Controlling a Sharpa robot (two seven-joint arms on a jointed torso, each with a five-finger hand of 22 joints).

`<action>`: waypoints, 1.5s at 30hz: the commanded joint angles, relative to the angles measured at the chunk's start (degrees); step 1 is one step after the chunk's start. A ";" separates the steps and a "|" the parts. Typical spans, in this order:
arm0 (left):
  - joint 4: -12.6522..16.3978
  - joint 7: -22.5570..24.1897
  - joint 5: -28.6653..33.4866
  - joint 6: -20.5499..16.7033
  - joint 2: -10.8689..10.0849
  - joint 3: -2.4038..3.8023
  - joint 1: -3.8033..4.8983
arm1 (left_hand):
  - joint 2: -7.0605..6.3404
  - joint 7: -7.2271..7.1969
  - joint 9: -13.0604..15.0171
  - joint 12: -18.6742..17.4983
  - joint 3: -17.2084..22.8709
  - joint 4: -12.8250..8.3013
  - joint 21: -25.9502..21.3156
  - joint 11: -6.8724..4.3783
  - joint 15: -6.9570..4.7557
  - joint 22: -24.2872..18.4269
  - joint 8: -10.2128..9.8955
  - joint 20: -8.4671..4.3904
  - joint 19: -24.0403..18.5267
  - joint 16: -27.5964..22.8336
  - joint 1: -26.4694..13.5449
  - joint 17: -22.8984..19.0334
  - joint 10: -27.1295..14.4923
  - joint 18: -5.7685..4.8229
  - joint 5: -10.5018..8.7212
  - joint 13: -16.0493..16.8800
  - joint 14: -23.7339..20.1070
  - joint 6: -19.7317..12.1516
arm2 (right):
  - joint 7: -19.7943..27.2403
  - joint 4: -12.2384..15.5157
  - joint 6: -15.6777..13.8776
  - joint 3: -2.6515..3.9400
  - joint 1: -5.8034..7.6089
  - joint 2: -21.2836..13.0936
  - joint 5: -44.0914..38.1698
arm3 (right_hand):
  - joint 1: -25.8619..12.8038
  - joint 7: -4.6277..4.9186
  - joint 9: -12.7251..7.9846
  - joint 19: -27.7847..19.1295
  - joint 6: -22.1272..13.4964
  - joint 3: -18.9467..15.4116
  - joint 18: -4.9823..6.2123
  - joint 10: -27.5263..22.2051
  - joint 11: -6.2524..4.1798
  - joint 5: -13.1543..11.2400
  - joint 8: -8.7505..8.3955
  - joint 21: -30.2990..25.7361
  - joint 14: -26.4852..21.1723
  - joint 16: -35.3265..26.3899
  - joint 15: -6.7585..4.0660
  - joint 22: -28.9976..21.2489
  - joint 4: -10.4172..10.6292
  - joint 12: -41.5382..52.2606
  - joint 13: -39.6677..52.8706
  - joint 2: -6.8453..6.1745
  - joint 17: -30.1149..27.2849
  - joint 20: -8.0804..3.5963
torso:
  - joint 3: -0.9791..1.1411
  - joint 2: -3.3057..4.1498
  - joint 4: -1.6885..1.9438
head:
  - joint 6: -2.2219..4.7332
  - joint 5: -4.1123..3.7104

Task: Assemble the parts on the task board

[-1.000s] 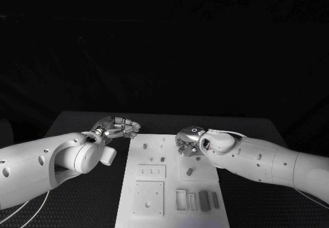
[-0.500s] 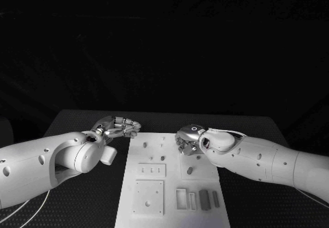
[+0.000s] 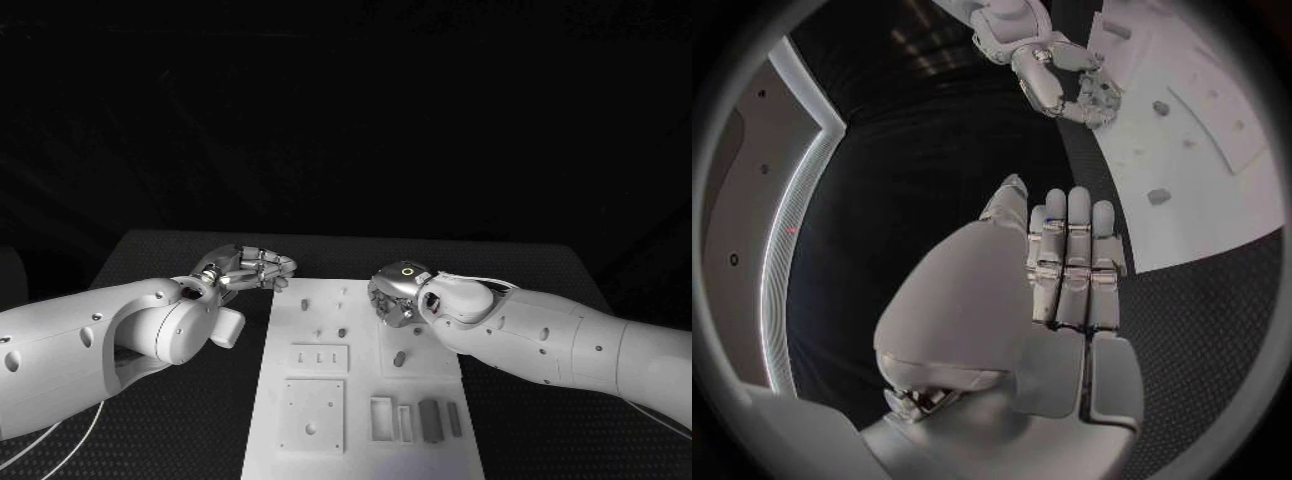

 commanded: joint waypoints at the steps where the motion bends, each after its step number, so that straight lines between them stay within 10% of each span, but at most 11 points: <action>1: 0.20 0.27 -0.13 1.00 0.07 0.04 0.07 | 0.01 0.38 0.07 -0.19 -0.05 0.13 0.33 0.30 0.19 1.16 -0.23 0.02 -0.22 -0.39 -0.44 0.11 -0.09 0.72 0.06 0.10 0.21 0.02 | -1.82 -0.02 -1.73 -0.19 -0.30 0.09 -1.94 | 1.46 0.10 0.08 0.20 0.54 0.33 1.78 1.10 -0.64 0.40 0.37 0.40 -0.04 0.34 -0.37 1.51 0.02 1.01 1.68 1.17 0.17 -0.47 | -0.06 0.11 0.03 | 0.23 -0.13; 45: -0.75 0.39 -0.11 0.92 1.39 0.06 0.10 | 0.07 0.48 0.27 -0.44 0.20 0.11 0.51 0.33 0.22 1.15 -0.50 0.05 -0.34 -0.58 -0.78 0.40 -0.05 0.77 0.05 0.19 0.25 0.01 | -10.30 -1.22 -8.85 0.93 1.33 6.32 -5.85 | 0.85 -0.56 1.47 0.39 2.18 2.16 1.78 2.83 -1.32 0.40 0.40 5.56 0.23 2.78 -1.05 1.39 0.63 0.83 3.37 0.25 1.68 -1.65 | -0.21 0.64 0.23 | 2.06 0.19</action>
